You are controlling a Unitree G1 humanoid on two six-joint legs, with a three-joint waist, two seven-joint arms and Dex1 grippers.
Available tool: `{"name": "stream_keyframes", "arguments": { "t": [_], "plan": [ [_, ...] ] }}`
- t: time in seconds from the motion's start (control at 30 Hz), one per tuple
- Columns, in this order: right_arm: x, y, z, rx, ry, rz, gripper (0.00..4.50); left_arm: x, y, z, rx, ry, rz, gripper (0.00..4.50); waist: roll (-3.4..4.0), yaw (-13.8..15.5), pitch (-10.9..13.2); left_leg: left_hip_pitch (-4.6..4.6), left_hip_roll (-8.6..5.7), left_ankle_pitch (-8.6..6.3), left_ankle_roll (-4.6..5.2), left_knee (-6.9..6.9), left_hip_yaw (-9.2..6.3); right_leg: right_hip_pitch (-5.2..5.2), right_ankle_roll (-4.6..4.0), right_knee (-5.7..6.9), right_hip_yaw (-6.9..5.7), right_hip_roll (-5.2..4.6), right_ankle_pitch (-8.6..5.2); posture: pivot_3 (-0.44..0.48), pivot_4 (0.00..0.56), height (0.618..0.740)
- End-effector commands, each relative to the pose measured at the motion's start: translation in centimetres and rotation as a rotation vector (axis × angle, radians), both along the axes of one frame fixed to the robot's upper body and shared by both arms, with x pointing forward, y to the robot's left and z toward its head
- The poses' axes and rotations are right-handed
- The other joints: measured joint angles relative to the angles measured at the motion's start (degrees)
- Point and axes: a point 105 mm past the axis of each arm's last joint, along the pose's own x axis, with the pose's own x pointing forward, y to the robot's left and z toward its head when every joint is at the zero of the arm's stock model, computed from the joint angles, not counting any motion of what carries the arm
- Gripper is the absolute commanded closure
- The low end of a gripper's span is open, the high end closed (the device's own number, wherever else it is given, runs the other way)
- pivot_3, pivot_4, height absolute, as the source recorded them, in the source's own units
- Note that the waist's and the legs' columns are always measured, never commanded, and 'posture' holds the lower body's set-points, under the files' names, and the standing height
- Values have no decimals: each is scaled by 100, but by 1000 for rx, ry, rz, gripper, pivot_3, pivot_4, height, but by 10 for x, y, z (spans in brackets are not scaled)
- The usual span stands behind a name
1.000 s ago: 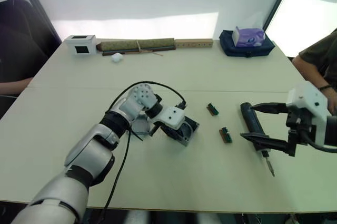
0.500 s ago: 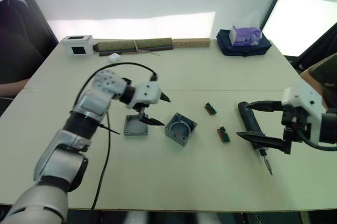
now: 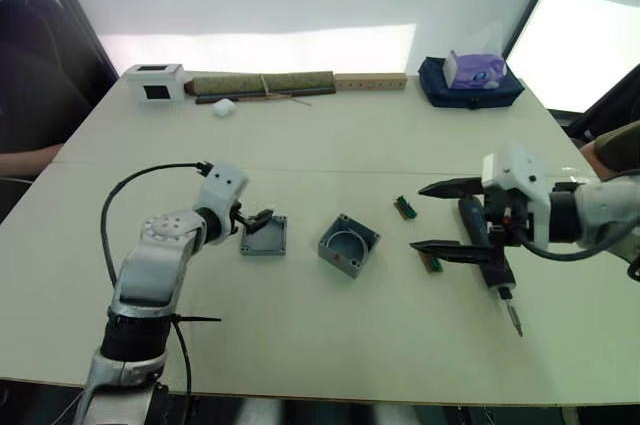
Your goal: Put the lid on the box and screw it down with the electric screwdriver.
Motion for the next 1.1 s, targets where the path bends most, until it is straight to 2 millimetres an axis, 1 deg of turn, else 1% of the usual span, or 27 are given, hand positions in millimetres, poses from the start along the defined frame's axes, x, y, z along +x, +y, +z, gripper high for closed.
{"name": "stream_keyframes", "arguments": {
  "t": [0.03,0.1,0.3,0.43,0.53,0.63,0.73,0.8,0.83,0.9,1.0,1.03,1.07,1.1],
  "plan": [
    [3,2,9,4,-42,26,0,-16,8,-9,-1,29,139,59,0,-13,0,1,0,0,0,-1,0,0,0,0,0,-1,0,0,150,740],
    [3,2,8,2,-41,30,0,-18,14,-19,16,56,202,59,0,-7,0,1,2,0,0,-4,-1,-4,-1,2,0,0,0,0,150,740],
    [2,2,8,-1,-39,30,0,-17,30,-39,21,106,283,59,1,4,0,2,-1,0,-4,-5,-5,-1,-4,-1,-2,-11,1,0,150,740],
    [1,2,9,1,-36,23,0,-12,30,-45,-30,139,273,59,3,2,-2,1,-2,-1,-5,-7,-4,-1,-6,-8,-2,-16,1,0,150,740],
    [-1,2,10,0,-36,23,0,-11,27,-51,-87,191,263,793,6,1,-4,2,-1,-1,-6,-9,-5,-2,-9,-8,-1,-17,0,0,150,740],
    [-4,2,12,3,-33,19,0,-15,22,-55,-128,241,230,2043,7,1,-4,2,-1,-2,-6,-9,-5,-1,-11,-9,-1,-19,-1,0,150,740],
    [-7,2,16,13,-31,17,0,-20,23,-58,-159,284,247,3321,10,-9,-6,1,-1,-2,-6,-10,-5,-2,-11,-9,-1,-19,-1,0,150,740],
    [-8,3,16,15,-28,16,0,-21,24,-58,-170,294,257,3989,11,-17,-7,2,-1,-2,-7,-12,-5,-3,-11,-10,-1,-19,-1,0,150,740],
    [-8,4,16,16,-27,16,0,-21,25,-57,-173,295,260,4444,19,-11,-11,2,-1,-2,-7,-13,-4,-3,-11,-10,-1,-19,-1,0,150,740],
    [-9,5,17,27,-19,16,0,-17,24,-52,-179,276,252,4444,20,-6,-12,4,-1,-2,-6,-15,-5,-3,-20,-10,-1,-19,-6,0,150,740],
    [-9,6,17,44,-9,13,0,-9,15,-34,-198,202,182,4444,20,-2,-12,3,-1,-2,-7,-15,-5,-2,-25,-10,-1,-19,-8,0,150,740],
    [-7,7,18,69,-4,2,0,0,5,-15,-250,118,128,4444,19,-1,-11,3,-1,-2,-7,-15,-5,-2,-26,-10,-1,-19,-9,0,150,740],
    [-5,10,19,129,29,-19,0,7,-8,12,-311,4,46,4444,15,7,-9,2,-1,-2,-7,-15,-4,-3,-27,-12,-1,-20,-9,0,150,740],
    [-4,12,20,170,56,-32,0,11,-16,31,-350,-75,-12,4444,-1,18,1,0,-1,-2,-7,-15,-4,-5,-27,-12,-1,-20,-9,0,150,740]
  ]
}}
